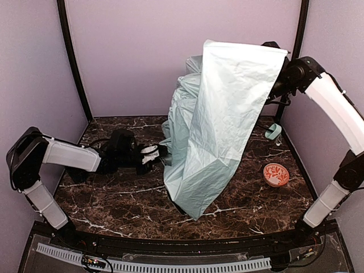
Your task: Put away the umbrella
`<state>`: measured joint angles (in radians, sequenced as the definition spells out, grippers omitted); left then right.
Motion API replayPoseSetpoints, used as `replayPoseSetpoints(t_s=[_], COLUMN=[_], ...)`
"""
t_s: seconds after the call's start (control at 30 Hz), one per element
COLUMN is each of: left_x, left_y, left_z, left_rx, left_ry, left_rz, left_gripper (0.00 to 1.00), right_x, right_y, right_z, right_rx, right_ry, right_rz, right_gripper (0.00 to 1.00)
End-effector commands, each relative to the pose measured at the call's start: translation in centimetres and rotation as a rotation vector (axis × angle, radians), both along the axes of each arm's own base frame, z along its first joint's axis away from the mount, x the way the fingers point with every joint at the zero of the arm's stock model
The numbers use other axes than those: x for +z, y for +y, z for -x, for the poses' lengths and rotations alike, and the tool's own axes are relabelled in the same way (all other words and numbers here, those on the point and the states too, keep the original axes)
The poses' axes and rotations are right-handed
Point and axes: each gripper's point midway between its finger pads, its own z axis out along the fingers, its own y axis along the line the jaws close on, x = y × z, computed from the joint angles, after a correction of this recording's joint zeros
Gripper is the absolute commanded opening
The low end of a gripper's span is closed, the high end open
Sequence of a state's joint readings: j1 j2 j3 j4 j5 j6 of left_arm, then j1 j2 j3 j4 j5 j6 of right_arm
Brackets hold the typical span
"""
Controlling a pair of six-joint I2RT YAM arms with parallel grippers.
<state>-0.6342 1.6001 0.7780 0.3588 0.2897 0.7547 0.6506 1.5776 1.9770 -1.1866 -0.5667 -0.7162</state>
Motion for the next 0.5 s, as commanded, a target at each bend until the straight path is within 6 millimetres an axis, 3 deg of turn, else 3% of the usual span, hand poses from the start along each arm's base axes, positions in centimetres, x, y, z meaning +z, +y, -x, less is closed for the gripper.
replayPoseSetpoints(t_s=[0.0,0.17,0.3,0.47], left_x=[3.2,1.5,1.7,2.8], left_y=[-2.1,-2.9,-2.7,-3.1], left_z=[-3.7,-3.4,-4.1,-5.1], left_rx=[-0.035,-0.055,-0.016,0.0], left_ry=[-0.195,-0.13,-0.179,-0.223], left_rz=[0.045,0.097,0.125,0.149], left_gripper=[0.0,0.0,0.0,0.0], right_x=[1.8,0.8,-2.0,-2.8], right_y=[1.6,2.6,4.0,5.8], right_z=[1.3,1.2,-0.2,-1.8], right_rx=[0.097,0.125,0.119,0.077], right_ry=[-0.04,0.015,0.108,0.161], right_rz=[-0.098,-0.119,-0.077,-0.078], right_gripper=[0.0,0.0,0.0,0.0])
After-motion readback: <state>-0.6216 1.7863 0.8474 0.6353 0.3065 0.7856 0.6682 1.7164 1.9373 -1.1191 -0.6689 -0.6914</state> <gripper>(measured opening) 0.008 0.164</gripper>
